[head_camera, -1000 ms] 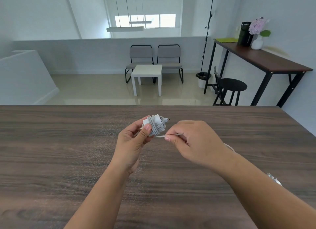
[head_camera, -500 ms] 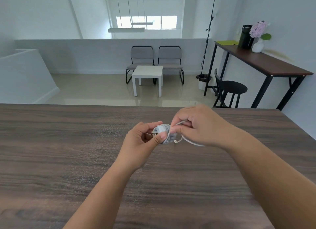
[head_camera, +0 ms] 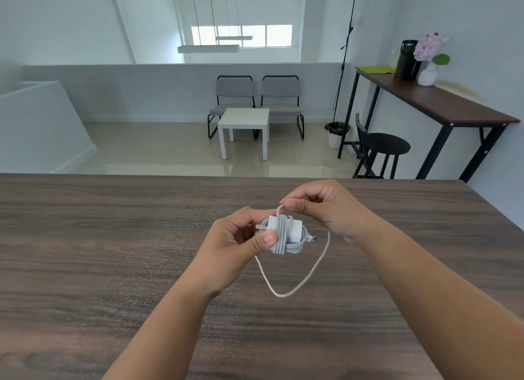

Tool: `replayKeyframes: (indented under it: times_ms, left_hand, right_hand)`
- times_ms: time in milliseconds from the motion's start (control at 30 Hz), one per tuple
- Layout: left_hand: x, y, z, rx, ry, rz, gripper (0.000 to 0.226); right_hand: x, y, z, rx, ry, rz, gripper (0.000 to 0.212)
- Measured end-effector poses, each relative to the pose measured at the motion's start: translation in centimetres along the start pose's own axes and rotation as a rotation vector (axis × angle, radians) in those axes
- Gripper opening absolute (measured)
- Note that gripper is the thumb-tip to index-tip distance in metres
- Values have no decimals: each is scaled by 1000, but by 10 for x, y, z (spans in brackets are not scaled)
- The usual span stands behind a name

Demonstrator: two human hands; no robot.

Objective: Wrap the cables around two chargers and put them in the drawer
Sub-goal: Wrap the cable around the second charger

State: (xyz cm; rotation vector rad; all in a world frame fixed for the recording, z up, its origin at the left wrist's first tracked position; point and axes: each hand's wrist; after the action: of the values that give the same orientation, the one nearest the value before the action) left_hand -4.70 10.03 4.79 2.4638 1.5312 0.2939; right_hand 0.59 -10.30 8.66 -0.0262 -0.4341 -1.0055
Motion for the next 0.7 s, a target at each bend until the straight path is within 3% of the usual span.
replayKeyframes:
  times_ms: [200,367,533,700]
  left_hand:
    - [-7,5,11,6,-243,-139,48]
    - [-14,12,6,1,-430,-306,38]
    - [-14,14,11,45,-389,-400,43]
    - [-12,14,19,99,-318,-418,45]
  right_hand:
    - [-21,-7,-21,-52,204,-94,7]
    - [-47,-21,-29,-157,260,-99,15]
    - [-60,-33,-34,-191,-133,-114,16]
    - [-55,-41,-23,-65,-617,-31,26]
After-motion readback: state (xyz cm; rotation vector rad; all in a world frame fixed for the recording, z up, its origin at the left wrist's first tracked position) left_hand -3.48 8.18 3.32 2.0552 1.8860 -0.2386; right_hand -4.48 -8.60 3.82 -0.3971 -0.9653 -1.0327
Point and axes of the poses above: each hand's wrist, its own y-axis towards the middle knuckle, its own x-axis out of the back of the hand, z = x × y, and after that the axes turned 9 degrees about z, right-handed
